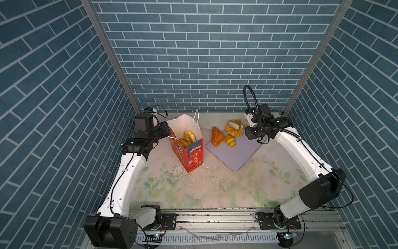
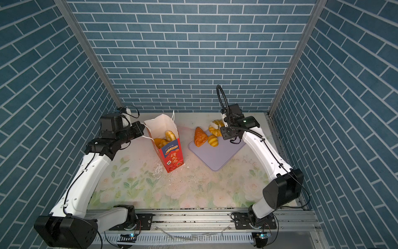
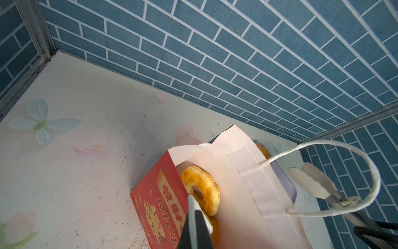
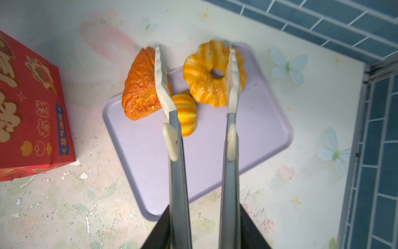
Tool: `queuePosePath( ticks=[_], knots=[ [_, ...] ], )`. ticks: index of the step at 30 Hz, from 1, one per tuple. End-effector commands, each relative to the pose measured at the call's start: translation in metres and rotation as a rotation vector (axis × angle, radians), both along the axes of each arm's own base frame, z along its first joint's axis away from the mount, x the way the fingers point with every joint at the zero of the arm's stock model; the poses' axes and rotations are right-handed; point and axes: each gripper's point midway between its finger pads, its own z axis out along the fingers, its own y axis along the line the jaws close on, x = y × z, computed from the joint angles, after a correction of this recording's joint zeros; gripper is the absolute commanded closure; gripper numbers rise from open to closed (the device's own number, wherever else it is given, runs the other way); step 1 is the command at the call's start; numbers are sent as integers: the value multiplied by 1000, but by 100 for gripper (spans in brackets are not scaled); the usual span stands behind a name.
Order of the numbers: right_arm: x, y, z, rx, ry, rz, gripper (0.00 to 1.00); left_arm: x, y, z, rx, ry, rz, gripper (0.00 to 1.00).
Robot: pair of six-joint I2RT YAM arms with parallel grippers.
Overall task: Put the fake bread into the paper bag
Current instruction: 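Withdraw the empty tongs with the right gripper back over the tray, then lower the tongs onto the small yellow striped bun and pinch it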
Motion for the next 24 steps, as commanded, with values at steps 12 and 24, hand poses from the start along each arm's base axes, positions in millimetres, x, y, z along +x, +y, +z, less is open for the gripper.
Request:
queuePosePath(
  ticks=[12,24],
  knots=[
    [11,20,-61,-11,201,21,59,-2,1,2,13,-9,5,100],
    [3,16,-86,-47,280,24,60,0,0,6,10,-12,1,100]
  ],
)
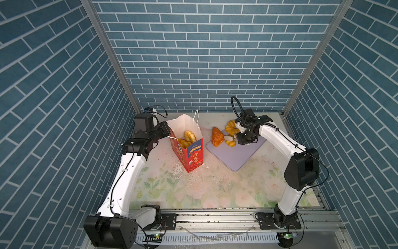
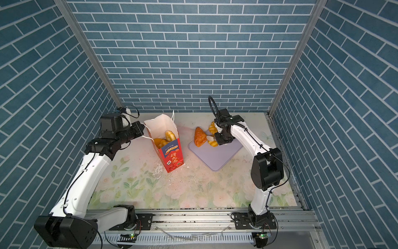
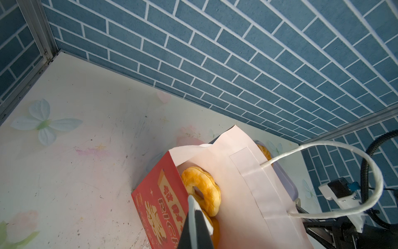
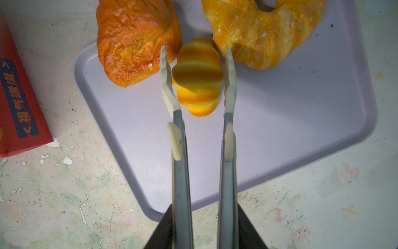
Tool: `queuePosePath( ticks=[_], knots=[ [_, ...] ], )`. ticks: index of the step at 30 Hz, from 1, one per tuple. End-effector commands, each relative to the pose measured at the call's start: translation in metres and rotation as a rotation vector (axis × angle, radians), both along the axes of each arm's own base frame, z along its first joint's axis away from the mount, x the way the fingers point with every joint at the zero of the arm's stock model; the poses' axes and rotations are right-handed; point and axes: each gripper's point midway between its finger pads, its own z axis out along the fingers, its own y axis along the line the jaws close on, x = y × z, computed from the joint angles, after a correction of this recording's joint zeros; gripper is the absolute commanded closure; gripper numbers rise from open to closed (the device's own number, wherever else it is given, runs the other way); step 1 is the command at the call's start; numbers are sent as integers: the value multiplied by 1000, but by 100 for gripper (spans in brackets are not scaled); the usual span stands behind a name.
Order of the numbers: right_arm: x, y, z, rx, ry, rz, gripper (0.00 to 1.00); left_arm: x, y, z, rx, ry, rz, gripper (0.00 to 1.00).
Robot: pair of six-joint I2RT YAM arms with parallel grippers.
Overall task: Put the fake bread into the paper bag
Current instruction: 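Lower the tongs onto the small yellow striped bun and pinch it, then lift the small striped bun with the tongs and carry it over the bag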
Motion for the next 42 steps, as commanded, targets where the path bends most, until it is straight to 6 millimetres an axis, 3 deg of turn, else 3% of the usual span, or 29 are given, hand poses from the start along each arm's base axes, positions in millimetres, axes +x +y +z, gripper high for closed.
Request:
queuePosePath(
  ticks=[1,11,21,33,42],
  knots=[
    [-3,-2,-6,-11,35,-7,61,0,-1,7,7,-13,-7,100],
    [-23,-18,3,-49,45,-12,76,-1,-1,6,10,-15,-8,100],
    [-47,-38,42,-55,-28,-46,82,-1,-2,4,7,-16,-16,100],
    [-53,-47,136,54,-266,-95,84,-5,-3,4,8,-28,-23,100],
    [-52,-22,229,237,-495,-9,84,-4,-4,3,-3,-27,-27,100]
  ],
)
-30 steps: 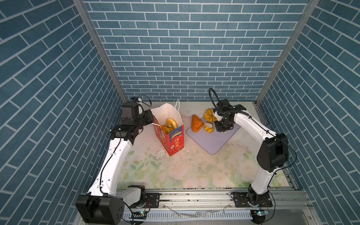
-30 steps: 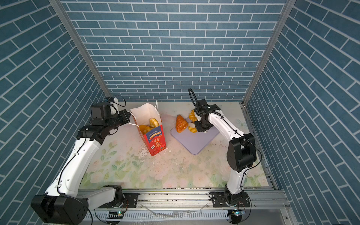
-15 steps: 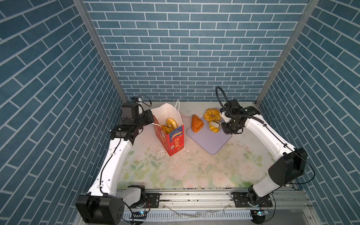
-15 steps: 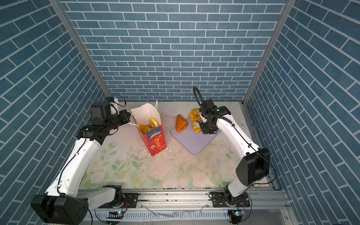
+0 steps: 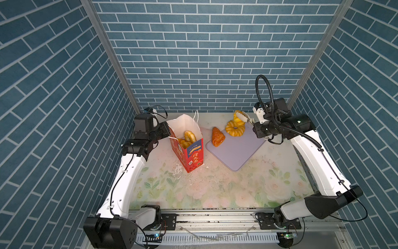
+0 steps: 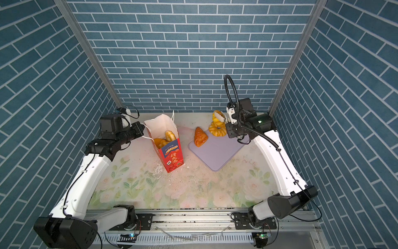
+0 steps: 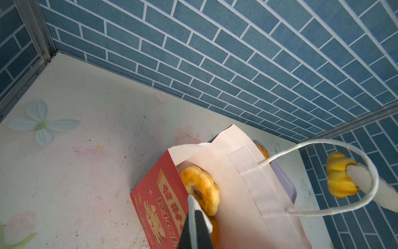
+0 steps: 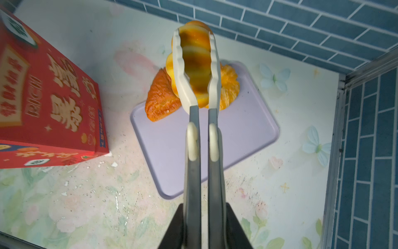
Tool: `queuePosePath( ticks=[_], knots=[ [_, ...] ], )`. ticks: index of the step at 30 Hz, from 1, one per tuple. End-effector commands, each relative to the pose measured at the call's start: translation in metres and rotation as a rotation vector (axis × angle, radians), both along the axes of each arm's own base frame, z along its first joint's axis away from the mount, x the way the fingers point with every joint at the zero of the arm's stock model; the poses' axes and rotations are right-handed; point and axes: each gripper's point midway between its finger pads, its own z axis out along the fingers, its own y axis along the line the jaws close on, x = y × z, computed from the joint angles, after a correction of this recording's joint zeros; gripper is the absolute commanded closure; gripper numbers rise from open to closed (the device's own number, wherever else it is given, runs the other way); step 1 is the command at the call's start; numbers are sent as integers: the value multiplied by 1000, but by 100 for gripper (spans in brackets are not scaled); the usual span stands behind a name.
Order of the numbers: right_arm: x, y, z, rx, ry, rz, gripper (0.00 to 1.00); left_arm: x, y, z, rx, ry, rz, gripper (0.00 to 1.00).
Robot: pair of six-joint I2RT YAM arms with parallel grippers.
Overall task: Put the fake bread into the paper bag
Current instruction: 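Lift the small striped bun with the tongs and carry it over the bag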
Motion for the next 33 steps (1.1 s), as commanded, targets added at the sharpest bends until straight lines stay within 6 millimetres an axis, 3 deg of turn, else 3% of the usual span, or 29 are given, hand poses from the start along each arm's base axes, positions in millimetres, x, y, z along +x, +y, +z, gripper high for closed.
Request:
queuePosePath(
  ticks=[1,5,14,23,28,33],
  knots=[
    [-4,16,50,101,-139,61,84,-3,-3,3,-1,-20,-19,100],
    [-10,44,80,143,-218,187,84,-3,-3,3,-1,-21,-15,100],
    [-25,122,98,79,-307,472,84,-2,-2,0,-8,-12,-5,100],
    [-55,185,85,93,-299,712,83,-1,-2,0,-11,-10,1,100],
    [-61,201,61,46,-243,757,83,-1,-1,-2,-8,-3,2,100],
    [-56,203,33,-50,-191,747,83,-1,-2,0,-8,-8,-3,100]
  ],
)
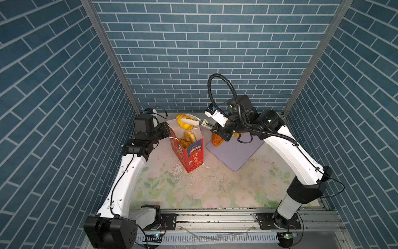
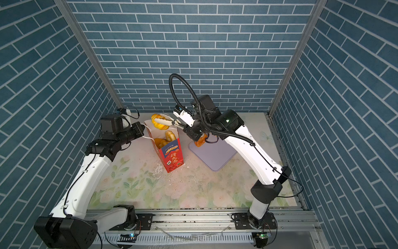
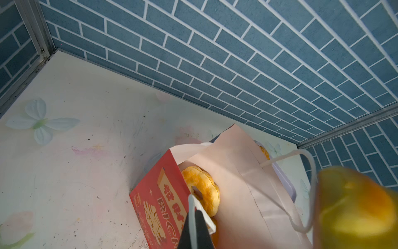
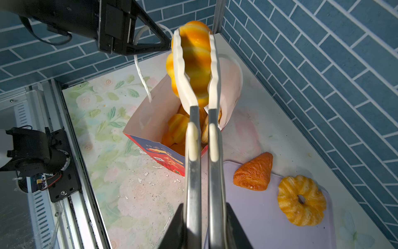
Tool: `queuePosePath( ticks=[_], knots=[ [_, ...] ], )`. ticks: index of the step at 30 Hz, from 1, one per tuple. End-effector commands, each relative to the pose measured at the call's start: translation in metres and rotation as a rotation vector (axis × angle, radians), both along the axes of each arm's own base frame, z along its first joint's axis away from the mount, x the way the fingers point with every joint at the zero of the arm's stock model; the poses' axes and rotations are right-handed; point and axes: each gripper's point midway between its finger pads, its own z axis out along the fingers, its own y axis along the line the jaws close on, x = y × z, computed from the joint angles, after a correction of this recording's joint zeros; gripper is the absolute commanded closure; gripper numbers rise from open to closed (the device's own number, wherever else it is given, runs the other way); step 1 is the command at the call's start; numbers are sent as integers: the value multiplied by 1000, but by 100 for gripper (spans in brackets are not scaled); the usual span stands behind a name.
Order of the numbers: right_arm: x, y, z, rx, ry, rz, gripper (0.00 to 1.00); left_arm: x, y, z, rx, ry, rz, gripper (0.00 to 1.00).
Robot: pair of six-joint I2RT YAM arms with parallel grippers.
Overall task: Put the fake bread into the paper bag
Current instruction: 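Lift the small striped bun with the tongs and carry it over the bag, then open the tongs to drop the small striped bun into the bag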
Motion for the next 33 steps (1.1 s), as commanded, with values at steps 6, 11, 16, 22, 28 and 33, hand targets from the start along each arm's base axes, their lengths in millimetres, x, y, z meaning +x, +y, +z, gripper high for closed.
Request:
queuePosePath(
  ticks=[6,11,16,22,28,33],
  knots=[
    [4,3,-16,-103,-44,16,72,-3,-2,1,3,-5,-9,100],
    [4,1,-4,-84,-81,5,61,-3,-1,1,8,-4,-10,100],
    [3,-5,19,-31,-133,-17,59,-3,-2,-1,8,0,-11,100],
    [11,-23,41,-1,-227,-94,58,-4,-2,-4,9,5,-11,100],
    [30,-65,48,-13,-278,-253,58,-4,-2,-3,9,0,-11,100],
    [46,-103,27,-20,-207,-388,58,-3,-2,-3,11,1,-14,100]
  ],
)
